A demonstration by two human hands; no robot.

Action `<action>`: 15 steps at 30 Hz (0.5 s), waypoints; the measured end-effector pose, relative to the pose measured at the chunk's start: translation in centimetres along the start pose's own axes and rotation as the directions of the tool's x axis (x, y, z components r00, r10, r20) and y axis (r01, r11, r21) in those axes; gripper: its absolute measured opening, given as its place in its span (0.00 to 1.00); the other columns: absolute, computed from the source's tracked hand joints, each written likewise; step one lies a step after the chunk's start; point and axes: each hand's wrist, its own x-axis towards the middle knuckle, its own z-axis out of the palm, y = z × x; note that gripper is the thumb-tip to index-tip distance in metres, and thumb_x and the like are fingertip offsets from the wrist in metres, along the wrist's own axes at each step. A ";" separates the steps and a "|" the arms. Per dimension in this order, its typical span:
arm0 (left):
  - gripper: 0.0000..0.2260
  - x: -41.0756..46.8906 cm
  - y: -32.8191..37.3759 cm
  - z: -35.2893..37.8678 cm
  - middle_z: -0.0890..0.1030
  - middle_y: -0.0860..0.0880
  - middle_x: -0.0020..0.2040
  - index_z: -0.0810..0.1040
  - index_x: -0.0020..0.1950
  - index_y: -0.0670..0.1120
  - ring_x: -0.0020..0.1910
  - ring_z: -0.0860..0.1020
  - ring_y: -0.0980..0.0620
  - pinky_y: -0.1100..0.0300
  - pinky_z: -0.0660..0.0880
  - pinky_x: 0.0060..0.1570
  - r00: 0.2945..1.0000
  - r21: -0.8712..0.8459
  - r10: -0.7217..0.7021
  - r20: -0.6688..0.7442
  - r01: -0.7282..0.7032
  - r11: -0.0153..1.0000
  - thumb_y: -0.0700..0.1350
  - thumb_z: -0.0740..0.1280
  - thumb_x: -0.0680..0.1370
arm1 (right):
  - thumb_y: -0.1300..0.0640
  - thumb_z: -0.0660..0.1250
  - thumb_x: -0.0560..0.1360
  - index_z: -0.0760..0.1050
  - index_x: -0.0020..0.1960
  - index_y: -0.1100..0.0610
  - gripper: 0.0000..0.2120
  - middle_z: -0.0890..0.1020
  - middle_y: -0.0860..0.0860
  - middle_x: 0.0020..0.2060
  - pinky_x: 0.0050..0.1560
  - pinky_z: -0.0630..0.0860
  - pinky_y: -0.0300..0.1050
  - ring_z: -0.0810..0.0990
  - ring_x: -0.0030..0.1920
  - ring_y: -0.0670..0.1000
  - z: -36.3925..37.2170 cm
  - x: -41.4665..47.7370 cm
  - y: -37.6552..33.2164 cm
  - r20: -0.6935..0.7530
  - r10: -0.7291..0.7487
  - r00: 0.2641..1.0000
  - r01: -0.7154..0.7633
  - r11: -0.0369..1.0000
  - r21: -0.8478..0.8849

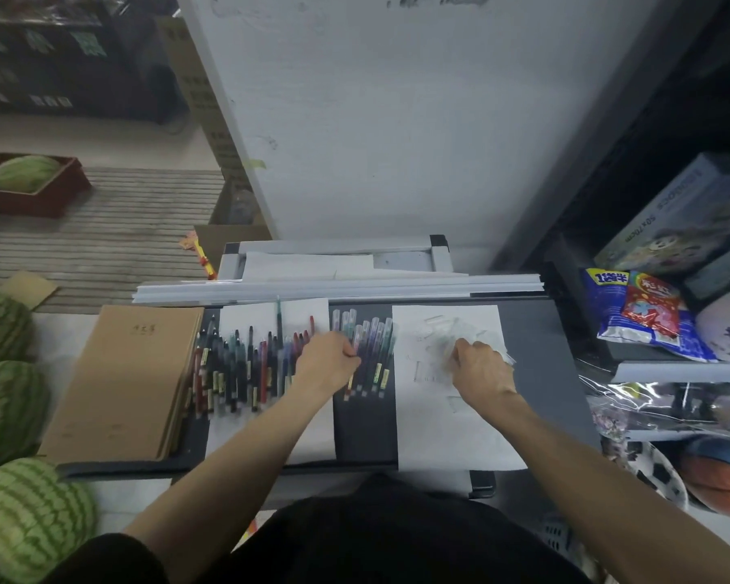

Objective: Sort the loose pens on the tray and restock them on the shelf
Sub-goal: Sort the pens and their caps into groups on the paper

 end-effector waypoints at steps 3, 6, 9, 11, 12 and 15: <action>0.05 -1.0 -2.0 -1.6 0.86 0.50 0.43 0.85 0.46 0.47 0.43 0.84 0.47 0.51 0.84 0.50 0.998 0.050 -0.033 -0.054 0.035 0.998 0.46 0.70 0.78 | 0.64 0.60 0.77 0.72 0.59 0.56 0.12 0.80 0.54 0.49 0.40 0.72 0.48 0.80 0.46 0.58 -0.2 -0.1 -0.3 -0.013 0.014 1.000 -0.014 0.999 0.035; 0.06 -1.8 -4.7 -2.9 0.83 0.51 0.39 0.80 0.40 0.48 0.36 0.83 0.51 0.52 0.84 0.43 0.989 0.099 -0.066 -0.134 0.079 0.992 0.44 0.68 0.78 | 0.63 0.60 0.78 0.70 0.67 0.54 0.17 0.80 0.55 0.50 0.39 0.71 0.47 0.80 0.47 0.59 -0.6 -0.4 -1.0 -0.060 -0.016 0.998 0.021 0.996 0.090; 0.09 -2.5 -6.8 -4.0 0.80 0.50 0.34 0.77 0.41 0.47 0.32 0.80 0.52 0.55 0.81 0.37 0.970 0.078 -0.121 -0.212 0.140 0.987 0.45 0.67 0.81 | 0.62 0.60 0.78 0.68 0.75 0.50 0.26 0.80 0.56 0.52 0.43 0.74 0.49 0.80 0.49 0.59 -0.9 -0.8 -2.2 -0.100 -0.102 0.990 0.114 0.985 0.127; 0.06 -2.7 -8.0 -4.6 0.80 0.49 0.35 0.76 0.45 0.46 0.32 0.80 0.52 0.57 0.78 0.33 0.957 0.070 -0.165 -0.240 0.186 0.980 0.44 0.68 0.81 | 0.61 0.60 0.79 0.69 0.75 0.49 0.26 0.80 0.56 0.56 0.47 0.76 0.50 0.81 0.52 0.60 -1.2 -1.1 -3.2 -0.104 -0.141 0.985 0.153 0.980 0.126; 0.05 -2.7 -8.5 -4.9 0.80 0.48 0.35 0.76 0.45 0.46 0.33 0.80 0.51 0.58 0.77 0.32 0.951 0.070 -0.190 -0.244 0.213 0.975 0.43 0.68 0.80 | 0.61 0.60 0.79 0.70 0.74 0.50 0.24 0.80 0.55 0.57 0.49 0.77 0.50 0.81 0.53 0.60 -1.3 -1.2 -3.7 -0.100 -0.155 0.983 0.168 0.977 0.129; 0.07 -2.8 -9.7 -5.0 0.81 0.47 0.34 0.77 0.40 0.44 0.31 0.81 0.50 0.55 0.82 0.34 0.944 0.078 -0.260 -0.203 0.281 0.957 0.41 0.70 0.78 | 0.60 0.61 0.79 0.73 0.71 0.51 0.21 0.81 0.55 0.57 0.50 0.77 0.50 0.81 0.54 0.60 -1.5 -1.8 -5.2 -0.099 -0.199 0.975 0.213 0.962 0.168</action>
